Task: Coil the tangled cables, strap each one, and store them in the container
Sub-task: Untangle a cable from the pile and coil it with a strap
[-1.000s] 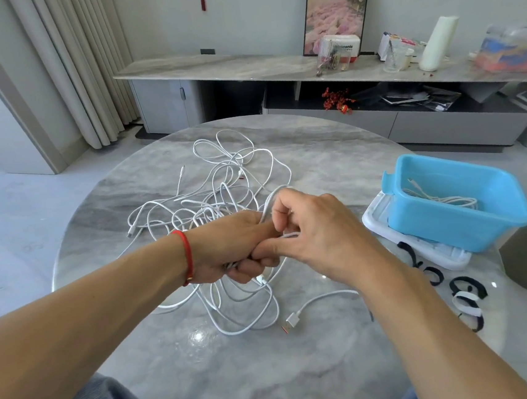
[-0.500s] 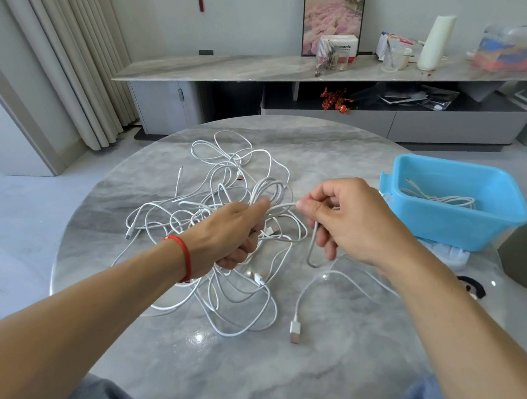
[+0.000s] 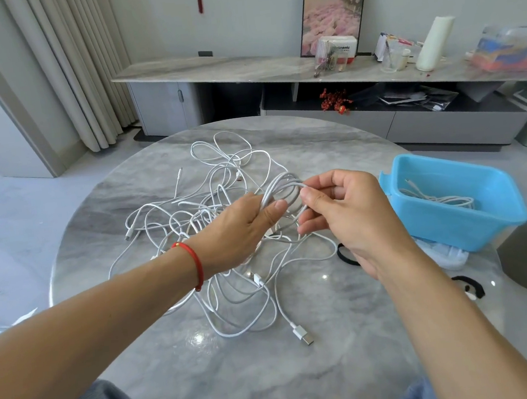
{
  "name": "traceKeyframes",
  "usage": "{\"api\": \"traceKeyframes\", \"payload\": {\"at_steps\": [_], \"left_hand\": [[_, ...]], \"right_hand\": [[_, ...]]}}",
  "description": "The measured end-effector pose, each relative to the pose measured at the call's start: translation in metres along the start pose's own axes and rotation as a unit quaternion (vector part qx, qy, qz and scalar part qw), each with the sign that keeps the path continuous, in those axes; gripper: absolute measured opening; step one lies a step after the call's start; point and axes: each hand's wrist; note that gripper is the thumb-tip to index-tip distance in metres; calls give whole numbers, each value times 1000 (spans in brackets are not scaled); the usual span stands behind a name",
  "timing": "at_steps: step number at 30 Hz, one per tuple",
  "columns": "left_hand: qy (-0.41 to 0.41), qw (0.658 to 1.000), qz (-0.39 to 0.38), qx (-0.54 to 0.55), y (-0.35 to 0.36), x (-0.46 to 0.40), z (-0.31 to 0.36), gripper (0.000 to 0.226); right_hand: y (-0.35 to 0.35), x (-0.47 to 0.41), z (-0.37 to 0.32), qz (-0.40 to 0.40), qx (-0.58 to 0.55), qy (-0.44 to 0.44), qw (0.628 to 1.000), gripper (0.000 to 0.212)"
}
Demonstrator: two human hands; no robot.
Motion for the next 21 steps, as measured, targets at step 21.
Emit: {"api": "traceKeyframes", "payload": {"at_steps": [21], "left_hand": [[-8, 989, -78, 127, 3, 0, 0, 34]], "right_hand": [[4, -3, 1, 55, 187, -113, 974, 12]]}}
Point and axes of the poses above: each hand's wrist, its own x-axis away from the middle knuckle, its own y-axis out of the palm, z = x × y, and after that the axes turned 12 degrees about -y, right-handed
